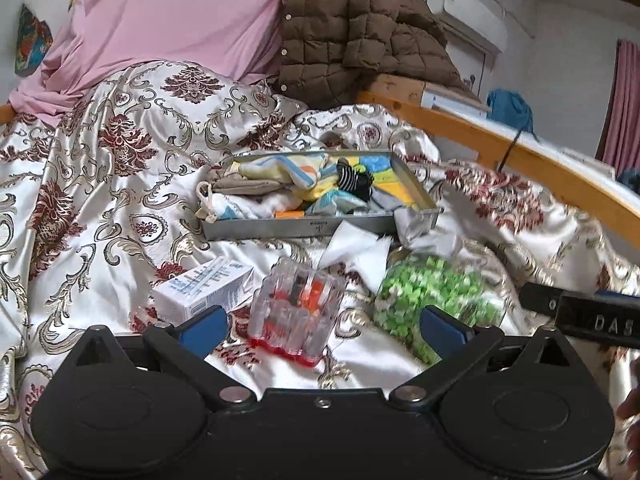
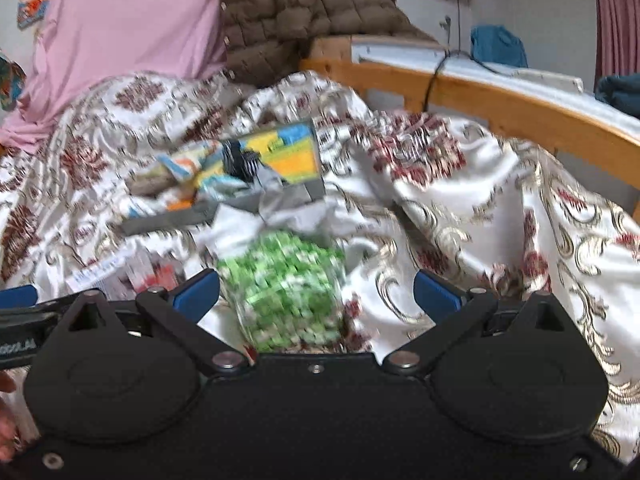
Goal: Organize soft objects
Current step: 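Move both open tools over the white cloths beside the tray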
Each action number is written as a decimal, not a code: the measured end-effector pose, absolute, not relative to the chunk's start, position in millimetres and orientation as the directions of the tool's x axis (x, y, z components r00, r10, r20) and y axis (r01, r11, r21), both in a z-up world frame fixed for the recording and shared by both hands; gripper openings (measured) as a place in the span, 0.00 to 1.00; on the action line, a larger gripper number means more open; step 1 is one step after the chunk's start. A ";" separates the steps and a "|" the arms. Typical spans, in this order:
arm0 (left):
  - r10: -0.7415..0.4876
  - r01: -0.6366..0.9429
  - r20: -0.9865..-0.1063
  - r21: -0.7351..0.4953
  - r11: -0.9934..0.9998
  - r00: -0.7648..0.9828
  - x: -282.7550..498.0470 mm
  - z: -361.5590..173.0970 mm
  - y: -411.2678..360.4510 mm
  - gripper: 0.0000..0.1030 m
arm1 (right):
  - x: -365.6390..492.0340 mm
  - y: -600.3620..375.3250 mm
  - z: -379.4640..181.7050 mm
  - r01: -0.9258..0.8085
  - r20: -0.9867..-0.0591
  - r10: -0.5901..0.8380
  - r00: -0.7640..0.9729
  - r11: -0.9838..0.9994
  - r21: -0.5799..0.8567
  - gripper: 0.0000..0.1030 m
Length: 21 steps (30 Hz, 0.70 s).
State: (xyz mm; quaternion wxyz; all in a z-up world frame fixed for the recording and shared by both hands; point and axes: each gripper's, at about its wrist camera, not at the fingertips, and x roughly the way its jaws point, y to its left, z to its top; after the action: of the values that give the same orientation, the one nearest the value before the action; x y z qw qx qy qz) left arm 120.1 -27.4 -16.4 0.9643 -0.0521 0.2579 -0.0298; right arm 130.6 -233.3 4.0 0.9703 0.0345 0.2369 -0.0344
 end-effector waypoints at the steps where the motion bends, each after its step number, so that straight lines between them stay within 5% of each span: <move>1: -0.073 0.028 -0.502 -0.095 0.995 0.862 120.5 -19.3 -29.7 0.99 | 130.9 -233.2 1.6 0.086 -0.472 -0.054 0.880 0.995 0.048 0.99; 21: 0.029 -0.005 -0.582 0.043 0.999 0.813 129.8 -43.1 -39.5 0.99 | 153.3 -214.5 -27.1 0.063 -0.606 -0.073 0.792 0.997 -0.038 0.99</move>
State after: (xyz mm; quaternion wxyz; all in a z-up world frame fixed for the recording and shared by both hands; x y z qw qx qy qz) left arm 129.8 -39.5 -43.1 0.9519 0.0195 0.3057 0.0089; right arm 153.3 -214.5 -27.1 0.9465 -0.0078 0.3205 -0.0361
